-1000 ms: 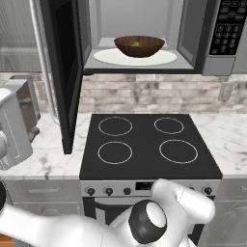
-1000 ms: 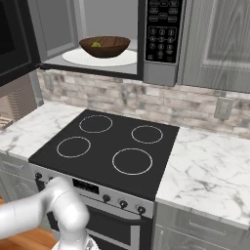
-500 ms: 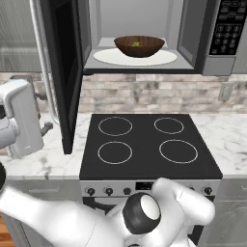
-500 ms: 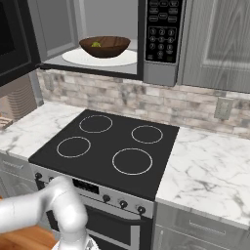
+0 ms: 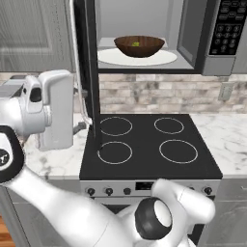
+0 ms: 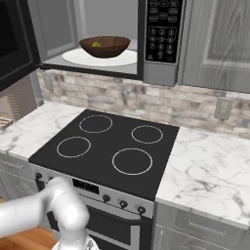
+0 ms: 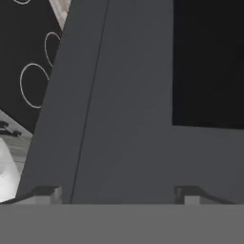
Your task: Place the bowl containing the broccoli and shrimp in the microwave. Close the microwave door and press the start button to microwave the meal.
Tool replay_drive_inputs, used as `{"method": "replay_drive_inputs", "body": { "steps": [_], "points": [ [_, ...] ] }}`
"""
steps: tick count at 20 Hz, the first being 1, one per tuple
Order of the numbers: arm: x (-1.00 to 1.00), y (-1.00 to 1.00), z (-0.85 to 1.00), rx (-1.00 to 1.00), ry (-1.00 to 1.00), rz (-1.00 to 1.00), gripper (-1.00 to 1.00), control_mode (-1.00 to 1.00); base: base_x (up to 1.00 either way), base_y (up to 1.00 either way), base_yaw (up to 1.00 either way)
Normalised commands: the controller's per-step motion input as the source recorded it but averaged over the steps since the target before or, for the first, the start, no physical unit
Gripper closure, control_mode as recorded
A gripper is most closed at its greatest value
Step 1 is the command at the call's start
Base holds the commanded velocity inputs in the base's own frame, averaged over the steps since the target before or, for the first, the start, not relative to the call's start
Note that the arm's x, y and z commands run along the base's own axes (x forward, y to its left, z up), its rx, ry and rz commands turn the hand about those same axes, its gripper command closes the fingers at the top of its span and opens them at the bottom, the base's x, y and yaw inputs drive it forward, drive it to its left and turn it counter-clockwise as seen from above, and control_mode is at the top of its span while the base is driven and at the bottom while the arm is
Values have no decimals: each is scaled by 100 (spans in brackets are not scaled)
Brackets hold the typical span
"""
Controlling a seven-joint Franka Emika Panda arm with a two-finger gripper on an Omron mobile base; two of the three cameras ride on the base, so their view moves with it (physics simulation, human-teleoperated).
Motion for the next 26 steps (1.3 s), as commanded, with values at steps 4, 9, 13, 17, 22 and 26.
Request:
{"method": "replay_drive_inputs", "body": {
  "steps": [4, 9, 13, 17, 22, 26],
  "points": [
    [-1, -100, 12, 0, 4, -8, -100, -100, 0, 0, 0],
    [0, -100, 0, 2, 1, 0, -100, -100, 0, 0, 0],
    [5, -100, 0, 5, 0, 0, -100, -100, 0, 0, 0],
    [24, -100, 0, 6, 0, 0, -100, -100, 0, 0, 0],
    [38, -94, 0, 9, 0, 1, -100, -100, 0, 0, 0],
    [48, -77, 0, 11, -2, 6, -100, -100, 0, 0, 0]
  ]
}}
